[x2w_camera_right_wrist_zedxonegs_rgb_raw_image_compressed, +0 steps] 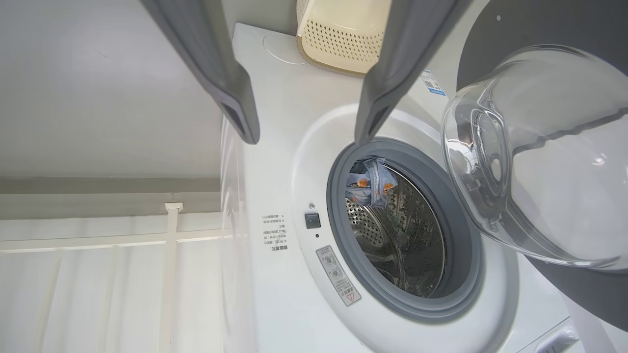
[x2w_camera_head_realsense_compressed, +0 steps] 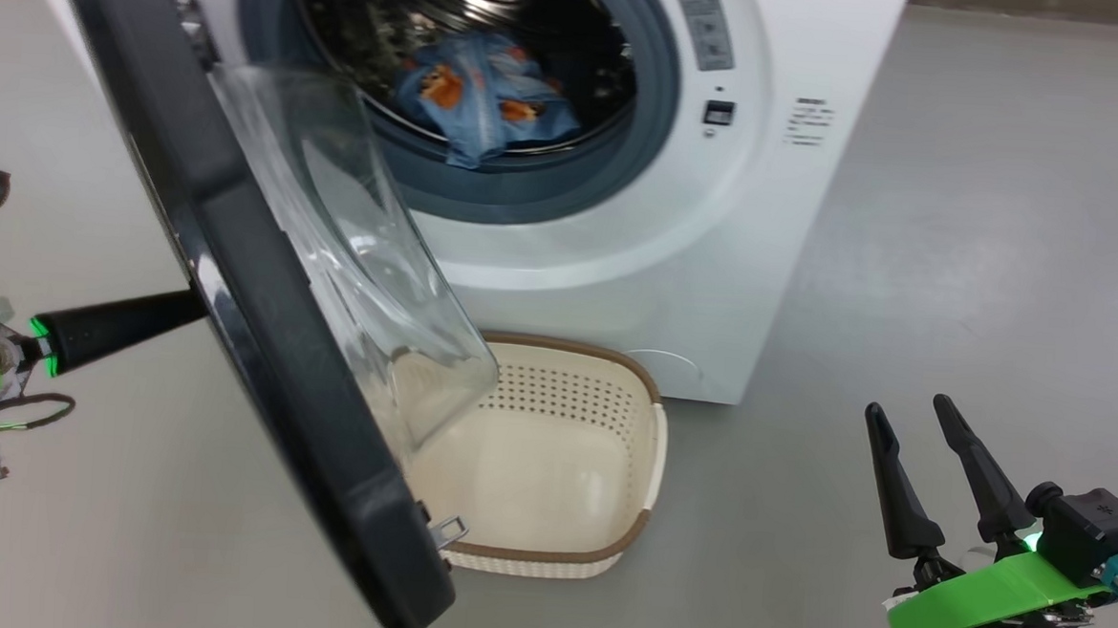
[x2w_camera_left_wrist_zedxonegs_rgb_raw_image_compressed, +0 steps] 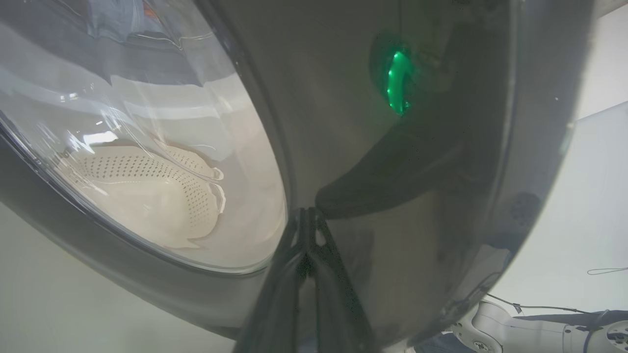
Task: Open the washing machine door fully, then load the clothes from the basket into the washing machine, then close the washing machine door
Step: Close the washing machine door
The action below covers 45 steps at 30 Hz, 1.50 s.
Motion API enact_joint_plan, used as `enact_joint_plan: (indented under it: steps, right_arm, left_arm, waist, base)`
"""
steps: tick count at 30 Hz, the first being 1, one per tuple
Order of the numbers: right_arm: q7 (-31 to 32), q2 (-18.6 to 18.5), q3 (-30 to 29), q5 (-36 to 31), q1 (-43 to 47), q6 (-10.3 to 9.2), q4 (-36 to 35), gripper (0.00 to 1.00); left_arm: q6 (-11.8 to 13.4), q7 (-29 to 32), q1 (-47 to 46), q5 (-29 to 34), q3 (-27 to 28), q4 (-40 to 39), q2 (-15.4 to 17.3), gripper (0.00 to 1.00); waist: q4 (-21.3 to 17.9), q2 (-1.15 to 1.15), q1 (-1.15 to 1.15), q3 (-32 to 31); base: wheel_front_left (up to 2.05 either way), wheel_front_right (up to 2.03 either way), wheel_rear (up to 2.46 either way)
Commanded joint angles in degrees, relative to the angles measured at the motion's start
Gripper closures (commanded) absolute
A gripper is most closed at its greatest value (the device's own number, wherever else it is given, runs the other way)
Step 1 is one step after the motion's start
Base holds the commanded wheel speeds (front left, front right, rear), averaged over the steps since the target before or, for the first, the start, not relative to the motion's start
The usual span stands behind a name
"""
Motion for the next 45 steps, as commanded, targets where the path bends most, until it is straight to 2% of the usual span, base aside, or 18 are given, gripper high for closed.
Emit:
enact_joint_plan:
  steps: [1, 10, 22, 35, 45]
  right_arm:
    - [-0.46, -0.26, 0.79, -0.58, -0.73, 0.32, -1.62, 0.00]
    - [-0.46, 0.42, 0.05, -0.70, -1.47, 0.32, -1.98, 0.00]
    - [-0.46, 1.20, -0.80, -0.67, -2.32, 0.32, -2.20, 0.00]
    - [-0.46, 1.75, -1.55, -0.94, -2.22, 0.32, -2.16, 0.00]
    - [-0.46, 1.33, -1.46, -0.86, -1.40, 0.32, -2.02, 0.00]
  left_arm:
    - [-0.38, -0.89, -2.23, 0.35, 1.65, -2.27, 1.47, 1.00]
    - [-0.38, -5.54, -3.96, 3.99, 0.84, -1.72, 0.57, 1.00]
    - [-0.38, -12.18, -8.12, 7.56, -0.28, 1.64, 0.06, 1.00]
    - [-0.38, -14.29, -6.88, 6.24, -2.20, 1.81, 0.89, 1.00]
    - [-0.38, -16.58, -0.24, 4.34, -2.13, -0.33, 1.30, 1.00]
  waist:
    - [-3.22, 0.00, 0.00, 0.62]
    - [-9.25, 0.00, 0.00, 2.28]
    - [-14.17, 0.00, 0.00, 3.99]
    - [-13.26, 0.00, 0.00, 3.62]
    - [-11.04, 0.00, 0.00, 2.04]
  base:
    - [0.00, 0.00, 0.00]
    - [0.00, 0.00, 0.00]
    - [0.00, 0.00, 0.00]
    - [0.00, 0.00, 0.00]
    - [0.00, 0.00, 0.00]
